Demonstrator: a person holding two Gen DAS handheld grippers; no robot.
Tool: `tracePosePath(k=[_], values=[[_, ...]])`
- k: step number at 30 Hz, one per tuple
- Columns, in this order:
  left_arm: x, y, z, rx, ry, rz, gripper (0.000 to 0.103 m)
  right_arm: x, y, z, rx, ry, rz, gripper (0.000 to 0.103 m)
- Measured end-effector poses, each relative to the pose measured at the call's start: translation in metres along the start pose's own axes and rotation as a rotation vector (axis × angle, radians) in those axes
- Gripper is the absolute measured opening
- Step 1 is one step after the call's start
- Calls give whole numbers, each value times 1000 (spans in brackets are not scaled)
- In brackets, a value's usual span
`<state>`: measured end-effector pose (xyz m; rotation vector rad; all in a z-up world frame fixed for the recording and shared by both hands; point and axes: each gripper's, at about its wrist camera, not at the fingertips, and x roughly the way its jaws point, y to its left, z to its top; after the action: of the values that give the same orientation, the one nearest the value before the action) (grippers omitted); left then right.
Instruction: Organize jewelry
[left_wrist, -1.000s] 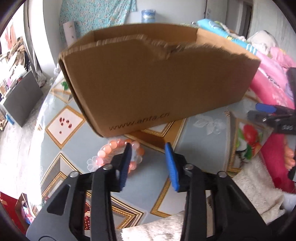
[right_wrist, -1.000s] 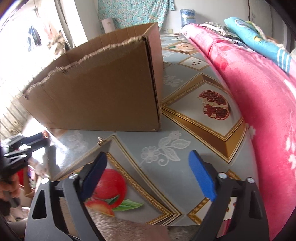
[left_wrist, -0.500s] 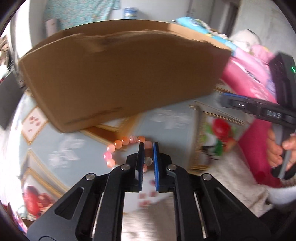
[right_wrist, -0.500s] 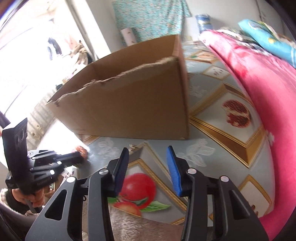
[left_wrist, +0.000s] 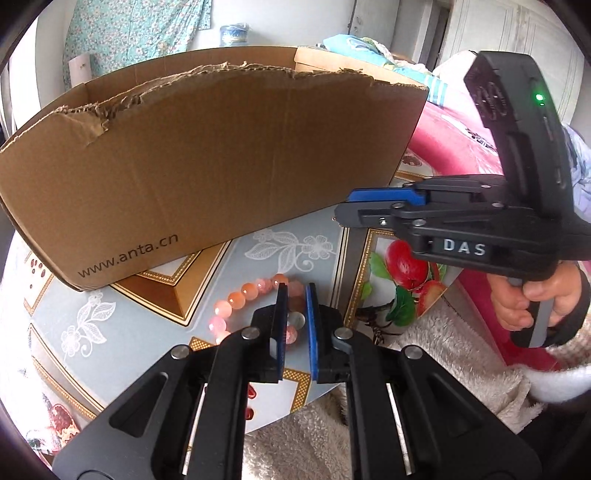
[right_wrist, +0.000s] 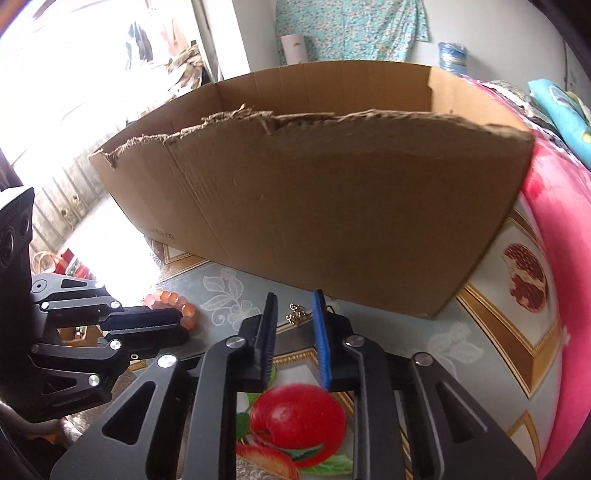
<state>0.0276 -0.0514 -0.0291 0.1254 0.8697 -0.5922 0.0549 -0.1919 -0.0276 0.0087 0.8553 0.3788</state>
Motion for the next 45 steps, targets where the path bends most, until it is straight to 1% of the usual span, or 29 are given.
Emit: tracePosePath(k=[3, 5, 6, 7, 11, 15, 16, 21, 25, 27, 29, 30, 31, 32, 36, 38, 39, 40, 42, 44, 45], values=[[1, 2, 1, -6, -1, -7, 9, 6, 2, 1, -25, 31, 6, 10], [2, 3, 2, -9, -2, -11, 9, 5, 5, 1, -51, 40, 2, 9], [2, 5, 2, -10, -3, -12, 9, 5, 5, 1, -51, 46, 1, 7], [2, 6, 2, -10, -4, -12, 9, 5, 1, 3, -41, 55, 4, 5], [4, 7, 2, -10, -12, -9, 9, 3, -10, 4, 27, 64, 41, 3], [1, 7, -1, -12, -20, -11, 9, -10, -16, 1, 74, 31, 66, 3], [0, 7, -2, -13, -21, -12, 9, -15, -18, 1, 86, 19, 71, 1], [-6, 10, -3, -34, -33, -35, 8, -40, -25, 4, 120, -36, 104, 1], [-20, 12, -5, -36, -66, -39, 8, -58, -20, 10, 102, -74, 84, 1], [-24, 14, -6, -39, -74, -38, 8, -58, -17, 11, 77, -63, 52, 1], [-27, 15, -8, -37, -77, -34, 8, -50, -9, 12, 57, -41, 51, 4], [-27, 15, -9, -34, -78, -29, 8, -45, -6, 11, 48, -28, 49, 11], [-28, 16, -8, -33, -79, -26, 8, -38, -1, 11, 33, -16, 38, 20], [-29, 16, -7, -33, -79, -26, 8, -31, 1, 7, 14, -4, 26, 23], [-30, 17, -7, -36, -86, -25, 8, -11, 10, 4, -50, 34, -33, 24], [-30, 18, -7, -38, -88, -28, 8, -5, 10, 4, -57, 46, -45, 24], [-31, 18, -7, -40, -90, -30, 8, -1, 10, 4, -56, 53, -54, 23], [-31, 18, -7, -42, -92, -32, 8, 2, 8, 3, -58, 66, -64, 19], [-31, 19, -7, -45, -93, -34, 8, 2, 6, 4, -67, 66, -66, 17], [-31, 20, -6, -46, -95, -39, 8, 0, 4, 5, -66, 74, -57, 6], [-31, 21, -6, -47, -99, -41, 8, -1, 3, 5, -63, 80, -50, 4]])
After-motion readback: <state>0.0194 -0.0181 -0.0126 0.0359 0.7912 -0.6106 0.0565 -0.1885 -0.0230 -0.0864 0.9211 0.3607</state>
